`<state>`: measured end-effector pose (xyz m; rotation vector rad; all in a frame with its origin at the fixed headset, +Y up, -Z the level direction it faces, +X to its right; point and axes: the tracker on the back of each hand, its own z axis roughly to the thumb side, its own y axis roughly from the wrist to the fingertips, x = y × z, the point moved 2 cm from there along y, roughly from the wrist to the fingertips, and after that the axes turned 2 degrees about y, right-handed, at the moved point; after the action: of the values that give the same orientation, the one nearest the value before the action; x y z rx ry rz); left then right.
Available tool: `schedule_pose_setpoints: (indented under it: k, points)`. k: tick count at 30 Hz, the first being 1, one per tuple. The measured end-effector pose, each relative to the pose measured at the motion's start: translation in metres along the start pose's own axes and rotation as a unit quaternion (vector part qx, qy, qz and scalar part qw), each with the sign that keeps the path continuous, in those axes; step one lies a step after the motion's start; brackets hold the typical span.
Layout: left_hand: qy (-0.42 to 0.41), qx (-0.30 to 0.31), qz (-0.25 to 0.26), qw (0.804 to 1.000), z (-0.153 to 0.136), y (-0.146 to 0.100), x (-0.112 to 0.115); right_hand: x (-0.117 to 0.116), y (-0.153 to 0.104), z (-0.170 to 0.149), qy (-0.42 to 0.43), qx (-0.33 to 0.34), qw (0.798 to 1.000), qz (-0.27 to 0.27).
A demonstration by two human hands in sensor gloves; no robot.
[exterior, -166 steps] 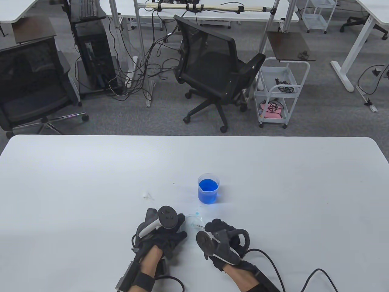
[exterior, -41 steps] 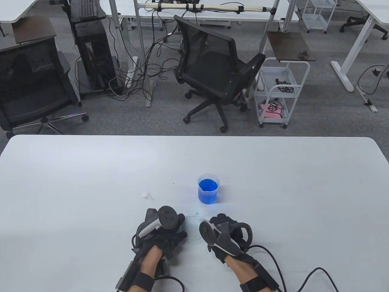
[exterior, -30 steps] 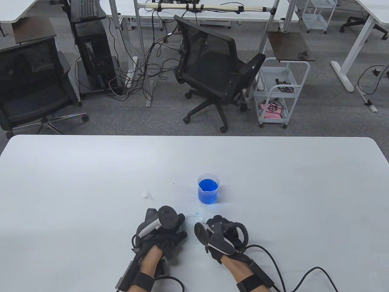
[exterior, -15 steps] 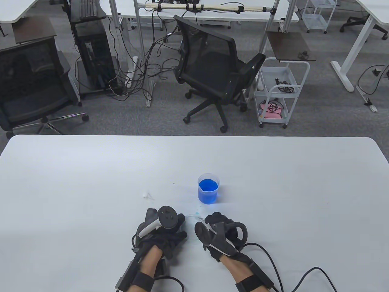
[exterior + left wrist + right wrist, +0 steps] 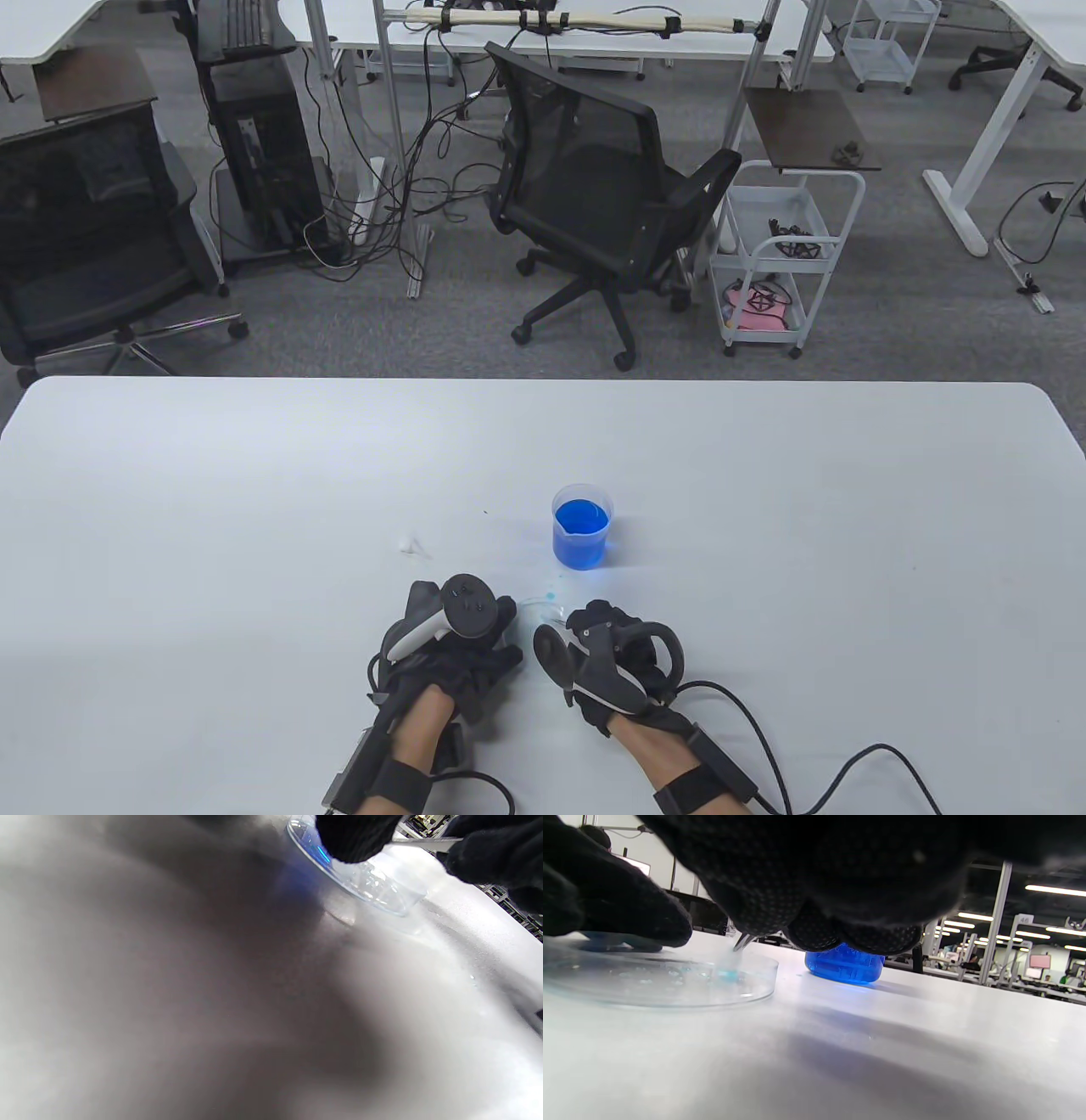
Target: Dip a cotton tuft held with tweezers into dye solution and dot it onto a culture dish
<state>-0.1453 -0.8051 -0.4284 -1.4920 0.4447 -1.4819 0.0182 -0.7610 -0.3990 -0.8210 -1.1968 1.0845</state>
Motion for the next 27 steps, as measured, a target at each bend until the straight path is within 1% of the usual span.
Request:
schedule_pose_setpoints:
  k: [6,8,11,15,17,23,27]
  points:
    - [-0.001,-0.001,0.0,1.0,0.0,0.0,0.0,0.026,-0.003,-0.005,0.038,-0.009,0.998,-0.045]
    - [0.0,-0.002,0.0,1.0,-0.001,0.0,0.0,0.029,-0.004,-0.003,0.045,-0.007,0.998,-0.05]
    - [0.0,-0.002,0.0,1.0,-0.001,0.0,0.0,0.023,-0.004,0.004,0.035,0.003,0.999,-0.038]
    - [0.001,-0.002,0.001,1.0,-0.001,0.0,0.0,0.004,-0.003,0.011,0.009,0.017,1.0,0.0]
    - [0.001,-0.002,0.001,1.0,-0.001,0.0,0.0,0.0,-0.003,0.011,0.003,0.018,1.0,0.001]
    - [0.001,-0.001,0.001,1.0,-0.001,0.0,0.0,-0.001,-0.004,0.009,0.002,0.016,1.0,0.002]
    - [0.001,-0.001,0.001,1.0,-0.001,0.0,0.0,0.006,-0.005,0.006,0.012,0.012,1.0,-0.01]
